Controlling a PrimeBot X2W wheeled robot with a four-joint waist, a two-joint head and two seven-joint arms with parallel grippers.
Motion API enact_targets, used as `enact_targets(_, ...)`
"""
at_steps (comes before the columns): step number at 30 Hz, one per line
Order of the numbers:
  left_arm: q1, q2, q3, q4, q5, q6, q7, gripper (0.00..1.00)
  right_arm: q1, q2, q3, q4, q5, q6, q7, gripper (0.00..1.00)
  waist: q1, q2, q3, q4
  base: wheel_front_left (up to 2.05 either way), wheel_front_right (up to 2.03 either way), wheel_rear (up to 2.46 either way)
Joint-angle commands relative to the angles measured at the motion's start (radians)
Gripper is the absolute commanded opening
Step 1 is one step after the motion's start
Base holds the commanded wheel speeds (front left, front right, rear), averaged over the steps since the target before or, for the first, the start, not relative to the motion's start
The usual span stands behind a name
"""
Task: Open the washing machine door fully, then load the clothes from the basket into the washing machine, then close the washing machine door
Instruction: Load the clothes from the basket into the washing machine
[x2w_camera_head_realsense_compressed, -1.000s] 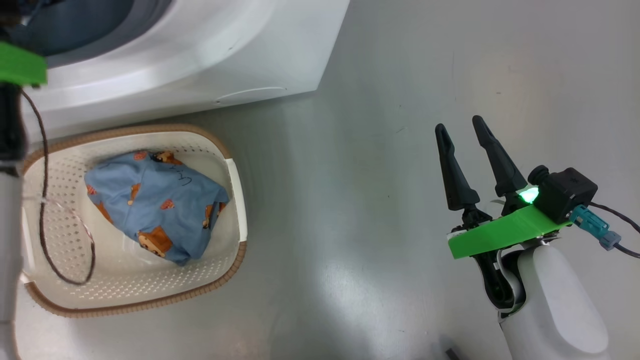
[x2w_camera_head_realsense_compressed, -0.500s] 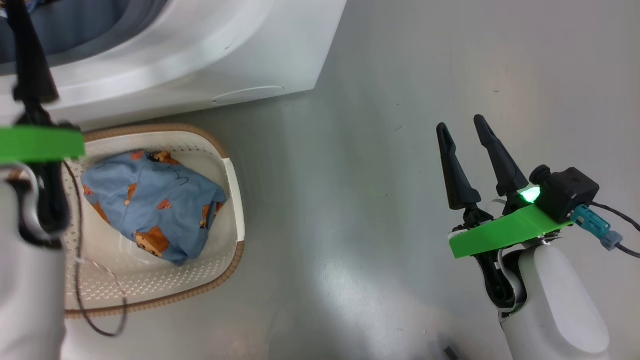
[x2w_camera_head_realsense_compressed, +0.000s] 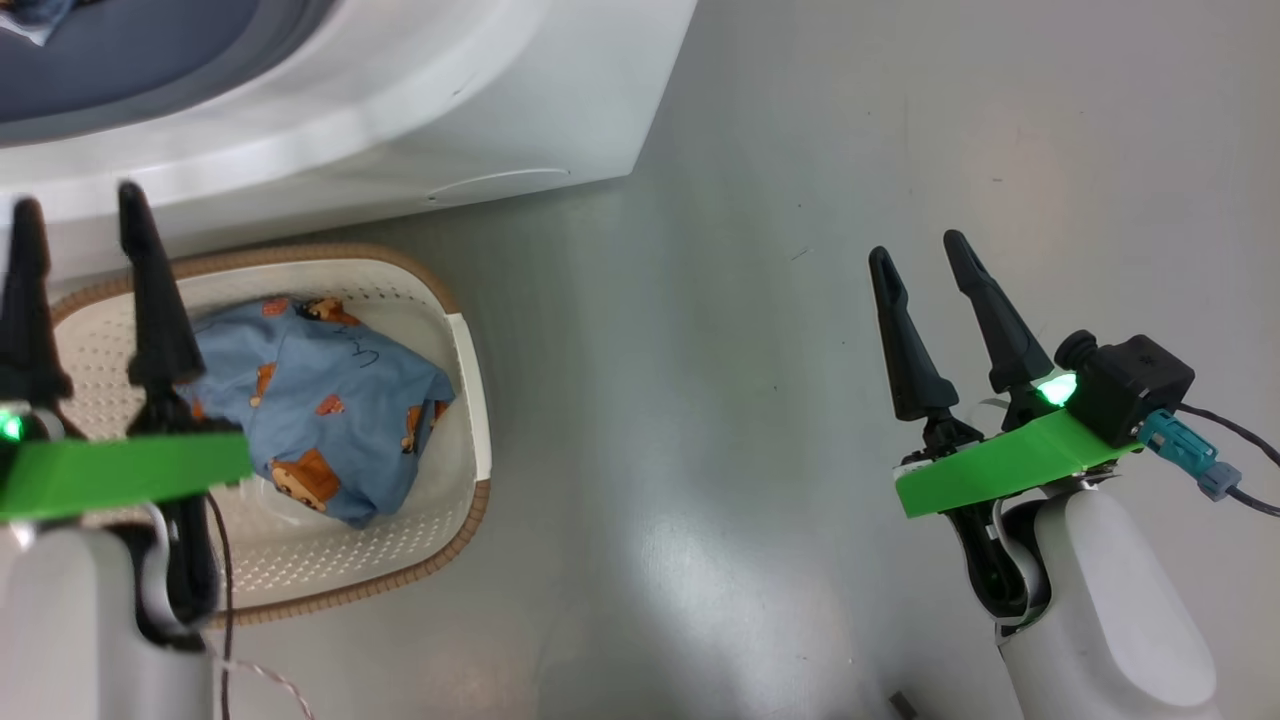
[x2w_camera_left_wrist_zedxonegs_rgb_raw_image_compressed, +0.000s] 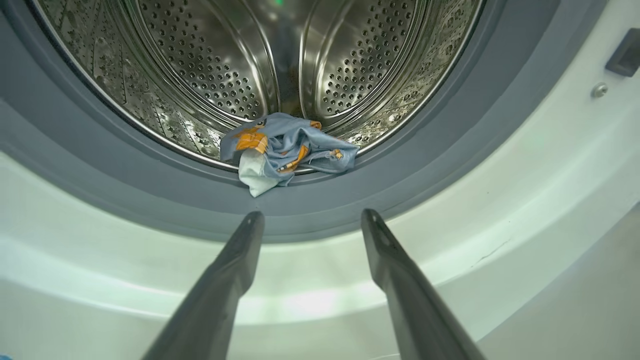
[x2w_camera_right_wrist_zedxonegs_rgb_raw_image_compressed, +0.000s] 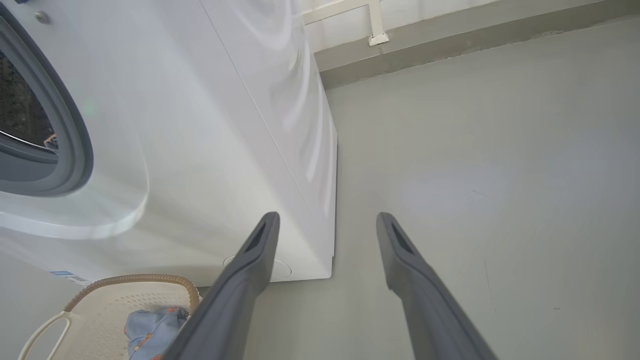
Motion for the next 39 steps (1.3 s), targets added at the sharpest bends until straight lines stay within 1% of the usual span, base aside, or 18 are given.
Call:
enact_targets(1,0.057,0.002,0.054,-0.036,0.026,-0.011,-0.005,1.00,0.033,0.008,0.023,-0.023,-0.010,0.003,-0.005,1.00,0.0000,-0.0001,0.000,-0.002,0.00,0.00,0.00)
enact_targets(5,0.119,-0.033,0.097,-0.051,0.054,-0.021,-0.005,1.00,0.032,0.008,0.026,-0.024,-0.005,0.003,-0.005,1.00,0.0000,-0.0001,0.002,-0.007,0.00,0.00,0.00)
enact_targets(14,0.219,-0.074,0.156,-0.068,0.090,-0.025,-0.005,1.00,0.032,0.008,0.031,-0.023,-0.003,0.003,-0.005,1.00,0.0000,-0.0001,0.003,-0.009,0.00,0.00,0.00)
enact_targets(19,0.282,-0.080,0.163,-0.076,0.139,-0.010,-0.005,1.00,0.032,0.008,0.037,-0.023,0.000,0.003,-0.005,1.00,0.0000,-0.0001,0.002,-0.013,0.00,0.00,0.00)
enact_targets(25,0.327,-0.081,0.155,-0.091,0.122,0.017,-0.005,1.00,0.033,0.008,0.037,-0.022,-0.001,0.003,-0.005,1.00,0.0000,-0.0001,0.002,-0.011,0.00,0.00,0.00)
enact_targets(28,0.337,-0.082,0.144,-0.095,0.130,0.027,-0.005,1.00,0.033,0.008,0.039,-0.021,-0.001,0.003,-0.005,1.00,0.0000,-0.0001,0.000,-0.012,0.00,0.00,0.00)
enact_targets(39,0.342,-0.082,0.121,-0.095,0.155,0.035,-0.005,1.00,0.036,0.008,0.041,-0.017,0.001,0.003,-0.005,1.00,0.0000,-0.0001,-0.007,-0.017,0.00,0.00,0.00)
